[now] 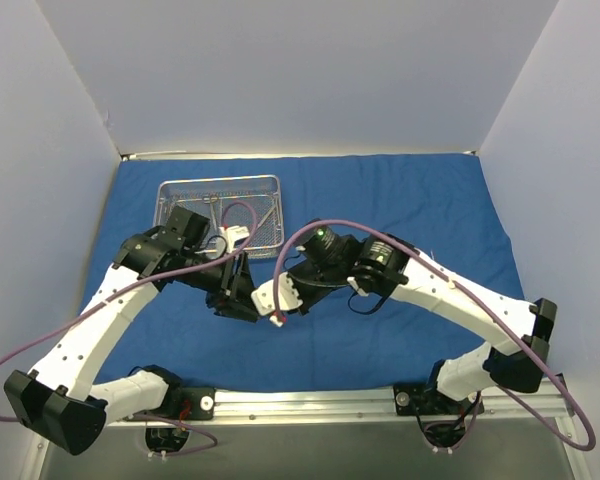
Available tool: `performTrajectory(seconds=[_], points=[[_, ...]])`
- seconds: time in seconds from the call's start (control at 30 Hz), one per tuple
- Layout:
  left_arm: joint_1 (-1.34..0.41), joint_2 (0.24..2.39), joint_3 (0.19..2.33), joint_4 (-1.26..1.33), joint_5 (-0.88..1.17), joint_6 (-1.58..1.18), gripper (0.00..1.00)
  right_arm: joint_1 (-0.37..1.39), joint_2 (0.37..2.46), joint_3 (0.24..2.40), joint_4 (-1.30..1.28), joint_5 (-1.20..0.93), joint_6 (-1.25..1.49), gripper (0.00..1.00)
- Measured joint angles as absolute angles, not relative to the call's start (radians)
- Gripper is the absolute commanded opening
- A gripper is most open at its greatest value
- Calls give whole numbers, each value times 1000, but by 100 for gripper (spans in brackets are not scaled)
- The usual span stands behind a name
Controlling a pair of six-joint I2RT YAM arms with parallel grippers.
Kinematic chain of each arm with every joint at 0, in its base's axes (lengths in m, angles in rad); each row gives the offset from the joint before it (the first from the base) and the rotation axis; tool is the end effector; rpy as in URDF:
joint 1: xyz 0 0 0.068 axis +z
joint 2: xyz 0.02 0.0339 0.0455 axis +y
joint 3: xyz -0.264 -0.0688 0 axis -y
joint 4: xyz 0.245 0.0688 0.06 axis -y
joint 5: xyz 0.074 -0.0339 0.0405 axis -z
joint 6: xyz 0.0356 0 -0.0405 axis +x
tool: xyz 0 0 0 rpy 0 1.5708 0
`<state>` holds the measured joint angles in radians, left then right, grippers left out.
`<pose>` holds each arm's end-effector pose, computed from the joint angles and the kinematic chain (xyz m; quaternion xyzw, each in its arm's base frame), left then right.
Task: Open and lay out the surgical kit
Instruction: Place the medical item in the surgical kit.
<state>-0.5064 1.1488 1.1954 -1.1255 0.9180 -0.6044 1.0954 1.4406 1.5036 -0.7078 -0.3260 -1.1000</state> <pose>0.1603 -0.1212 0.3414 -0.0652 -0.8738 0.4802 0.0411 0.1329 0.2831 0.3858 -0.8189 0.3378 0.1442 0.4410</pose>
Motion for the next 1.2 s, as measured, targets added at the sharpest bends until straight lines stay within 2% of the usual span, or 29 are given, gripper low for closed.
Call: performTrajectory(seconds=[0.23, 0.4, 0.53, 0.7, 0.83, 1.0, 1.2], points=[[-279, 1132, 1298, -1273, 679, -525, 51, 878, 1319, 1378, -643, -359, -966, 0], [-266, 1130, 1433, -1258, 539, -503, 51, 588, 1306, 1282, -556, -336, -776, 0], [-266, 1119, 1413, -1205, 492, -495, 51, 352, 1322, 1202, -500, -219, -633, 0], [-266, 1100, 1284, -1139, 494, -491, 51, 101, 1328, 1072, -495, -74, -528, 0], [-270, 1105, 1230, -1119, 507, -487, 51, -28, 1397, 1053, -505, -22, -467, 0], [-289, 1113, 1229, -1088, 519, -478, 52, -150, 1559, 1094, -506, -54, -369, 0], [-299, 1141, 1229, -1078, 529, -464, 52, -169, 1666, 1133, -500, -89, -258, 0]])
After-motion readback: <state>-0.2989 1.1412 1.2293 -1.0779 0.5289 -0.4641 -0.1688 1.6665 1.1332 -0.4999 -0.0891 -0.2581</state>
